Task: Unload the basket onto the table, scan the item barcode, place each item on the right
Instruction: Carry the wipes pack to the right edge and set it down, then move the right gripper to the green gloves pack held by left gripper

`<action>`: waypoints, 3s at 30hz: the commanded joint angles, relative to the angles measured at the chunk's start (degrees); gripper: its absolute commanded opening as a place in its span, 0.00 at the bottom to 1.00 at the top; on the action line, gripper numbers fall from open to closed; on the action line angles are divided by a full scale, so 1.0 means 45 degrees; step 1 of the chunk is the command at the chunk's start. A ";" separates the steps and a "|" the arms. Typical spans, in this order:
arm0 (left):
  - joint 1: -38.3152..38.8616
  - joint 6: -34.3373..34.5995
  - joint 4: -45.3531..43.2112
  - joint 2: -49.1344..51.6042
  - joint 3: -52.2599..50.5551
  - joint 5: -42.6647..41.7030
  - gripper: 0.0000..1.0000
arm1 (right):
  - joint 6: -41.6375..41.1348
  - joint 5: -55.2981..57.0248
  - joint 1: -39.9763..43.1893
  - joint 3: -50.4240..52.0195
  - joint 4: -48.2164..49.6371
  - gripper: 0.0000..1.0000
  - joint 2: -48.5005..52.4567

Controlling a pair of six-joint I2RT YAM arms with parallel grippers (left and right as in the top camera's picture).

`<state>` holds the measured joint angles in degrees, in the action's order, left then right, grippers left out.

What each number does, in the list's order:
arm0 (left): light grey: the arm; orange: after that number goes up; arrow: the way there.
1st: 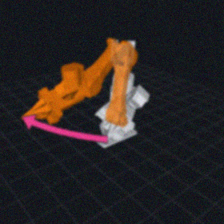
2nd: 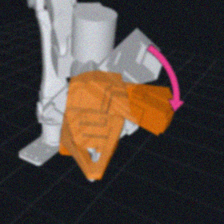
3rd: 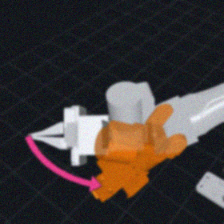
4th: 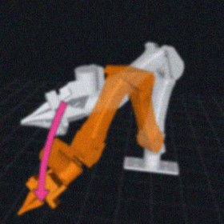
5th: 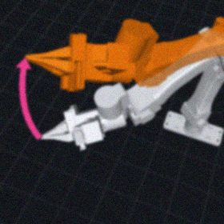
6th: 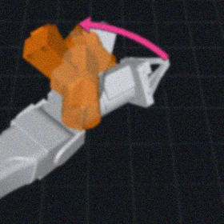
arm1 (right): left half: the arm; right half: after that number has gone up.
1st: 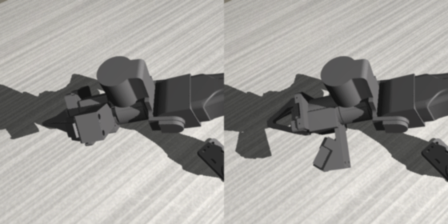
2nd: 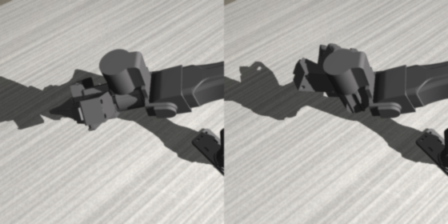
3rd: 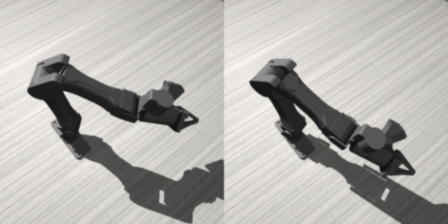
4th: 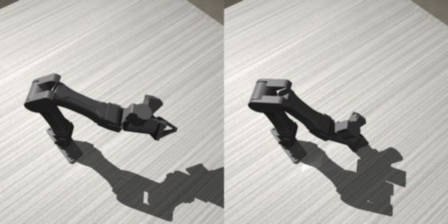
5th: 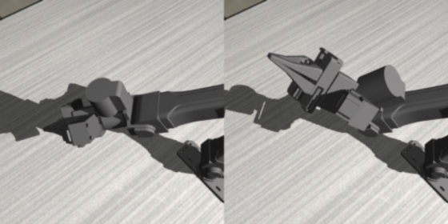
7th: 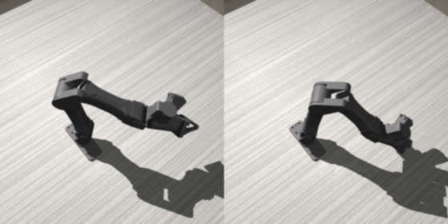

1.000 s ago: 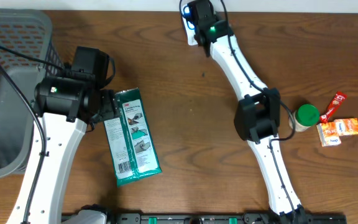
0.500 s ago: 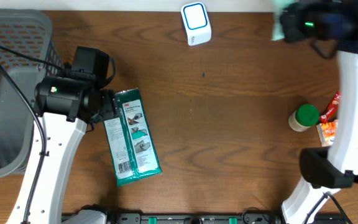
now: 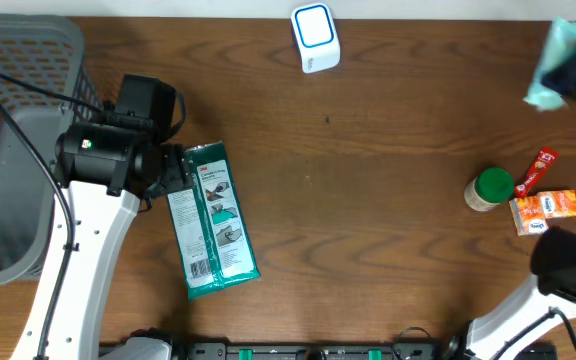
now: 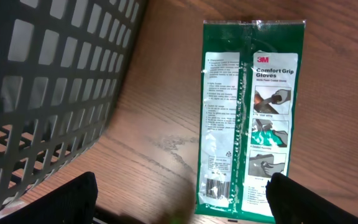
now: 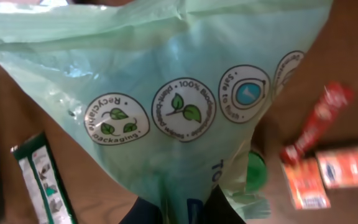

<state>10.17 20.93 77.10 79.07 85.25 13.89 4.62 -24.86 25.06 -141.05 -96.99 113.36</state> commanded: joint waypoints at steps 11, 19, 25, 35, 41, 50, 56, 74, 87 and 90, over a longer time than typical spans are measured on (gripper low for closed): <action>-0.0029 -0.0024 0.0049 -0.0010 0.0058 0.0170 0.88 | -0.1234 0.0831 0.3313 0.9262 0.5999 0.11 -0.0117; -0.0029 -0.0029 0.0049 -0.0010 0.0058 0.0170 0.88 | -0.2399 0.0510 0.3633 1.1317 0.8330 0.99 -0.0117; -0.0029 -0.0029 0.0049 -0.0010 0.0053 0.0170 0.88 | -0.2647 -0.1617 0.3570 1.0943 0.7747 0.99 -0.0146; -0.0029 -0.0029 0.0049 -0.0010 0.0058 0.0170 0.88 | -0.2477 -0.1545 0.0311 0.9758 0.6858 0.99 -0.2147; -0.0029 -0.0029 0.0049 -0.0010 0.0053 0.0165 0.88 | -0.1666 -0.1588 -0.3730 0.9792 0.7354 0.99 -0.2681; -0.0029 -0.0024 0.0049 -0.0010 0.0058 0.0170 0.88 | -0.1685 -0.2307 -0.9384 1.0064 0.9364 0.99 -0.0457; -0.0029 -0.0029 0.0049 -0.0010 0.0058 0.0170 0.88 | -0.1681 -0.3031 -1.2065 1.0064 1.0851 0.99 0.1744; -0.0029 -0.0029 0.0049 -0.0010 0.0053 0.0170 0.88 | -0.1365 -0.2919 -1.6742 1.0064 1.1987 0.77 0.4770; -0.0029 -0.0024 0.0049 -0.0010 0.0053 0.0170 0.88 | 0.0146 -0.2866 -1.7840 1.0064 1.2274 0.52 0.4770; -0.0029 -0.0029 0.0049 -0.0010 0.0058 0.0165 0.88 | -0.0452 -0.2749 -1.7743 1.0064 1.2463 0.51 0.4770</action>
<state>10.17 20.93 77.12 79.07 85.25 13.89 3.95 -40.14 -54.94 -96.68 -41.60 132.38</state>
